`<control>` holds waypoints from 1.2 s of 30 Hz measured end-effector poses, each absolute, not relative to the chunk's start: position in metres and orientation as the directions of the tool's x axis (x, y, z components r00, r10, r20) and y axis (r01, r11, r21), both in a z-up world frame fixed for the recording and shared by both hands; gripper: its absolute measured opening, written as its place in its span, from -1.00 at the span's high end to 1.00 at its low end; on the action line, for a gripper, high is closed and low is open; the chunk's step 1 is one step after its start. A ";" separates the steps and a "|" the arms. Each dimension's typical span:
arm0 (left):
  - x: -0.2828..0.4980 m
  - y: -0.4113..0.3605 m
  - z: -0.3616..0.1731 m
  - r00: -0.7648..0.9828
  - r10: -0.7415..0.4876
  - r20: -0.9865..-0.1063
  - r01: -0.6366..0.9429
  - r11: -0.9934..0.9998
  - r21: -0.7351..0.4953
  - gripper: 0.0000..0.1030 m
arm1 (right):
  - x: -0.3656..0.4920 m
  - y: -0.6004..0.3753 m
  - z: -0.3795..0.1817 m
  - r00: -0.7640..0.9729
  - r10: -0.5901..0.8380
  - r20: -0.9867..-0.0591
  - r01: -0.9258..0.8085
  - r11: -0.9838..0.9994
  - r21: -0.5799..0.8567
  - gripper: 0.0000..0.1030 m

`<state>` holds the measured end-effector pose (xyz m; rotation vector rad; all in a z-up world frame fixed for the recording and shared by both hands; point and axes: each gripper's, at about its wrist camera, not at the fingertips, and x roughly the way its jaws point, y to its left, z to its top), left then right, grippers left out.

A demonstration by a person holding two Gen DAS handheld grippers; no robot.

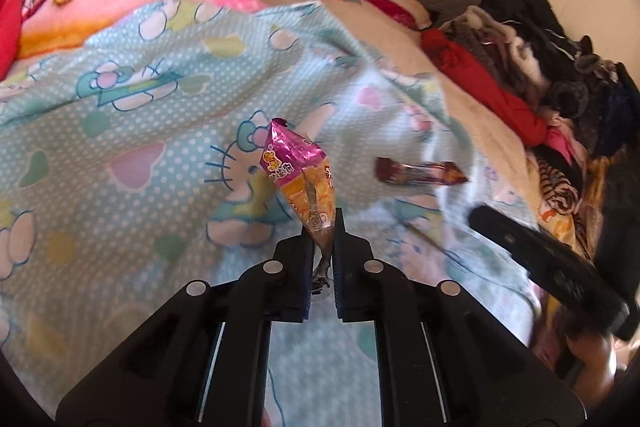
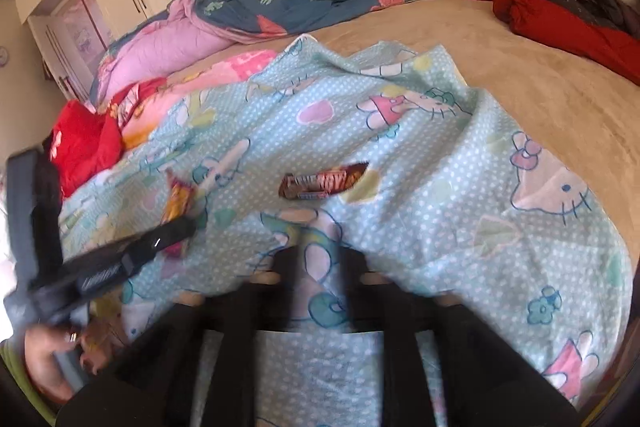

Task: Collect trash
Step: 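Carry pink wrapper in left tool and brown wrapper in right tool over bin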

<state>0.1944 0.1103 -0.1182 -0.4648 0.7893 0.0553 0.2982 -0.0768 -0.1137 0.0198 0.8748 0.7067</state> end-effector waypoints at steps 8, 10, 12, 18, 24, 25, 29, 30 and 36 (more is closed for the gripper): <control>0.164 0.092 -0.100 0.720 -0.163 -0.675 -0.146 0.915 -0.376 0.92 | 0.331 -0.070 -0.130 0.417 0.592 -0.690 -0.451 0.793 0.409 -0.10; 0.158 0.086 -0.100 0.714 -0.170 -0.680 -0.134 0.919 -0.371 0.92 | 0.337 -0.067 -0.134 0.405 0.608 -0.683 -0.430 0.786 0.445 -0.05; 0.155 0.081 -0.101 0.705 -0.182 -0.685 -0.127 0.918 -0.375 0.92 | 0.344 -0.064 -0.136 0.400 0.622 -0.673 -0.409 0.779 0.476 0.15; 0.155 0.063 -0.096 0.708 -0.197 -0.679 -0.086 0.929 -0.359 0.92 | 0.338 -0.063 -0.120 0.430 0.635 -0.642 -0.462 0.766 0.448 0.84; 0.159 0.038 -0.084 0.719 -0.232 -0.655 -0.028 0.932 -0.362 0.92 | 0.312 -0.098 -0.091 0.491 0.631 -0.601 -0.485 0.771 0.412 0.86; 0.159 0.033 -0.082 0.720 -0.241 -0.651 -0.018 0.931 -0.364 0.92 | 0.308 -0.107 -0.085 0.502 0.631 -0.591 -0.481 0.772 0.415 0.86; 0.160 0.010 -0.072 0.723 -0.269 -0.637 0.028 0.932 -0.361 0.92 | 0.291 -0.148 -0.067 0.545 0.620 -0.565 -0.457 0.784 0.420 0.86; 0.159 0.003 -0.069 0.724 -0.276 -0.632 0.041 0.932 -0.360 0.92 | 0.287 -0.157 -0.064 0.554 0.617 -0.559 -0.451 0.787 0.421 0.86; 0.159 -0.037 -0.054 0.722 -0.321 -0.613 0.119 0.930 -0.347 0.92 | 0.255 -0.225 -0.047 0.618 0.578 -0.534 -0.400 0.815 0.420 0.86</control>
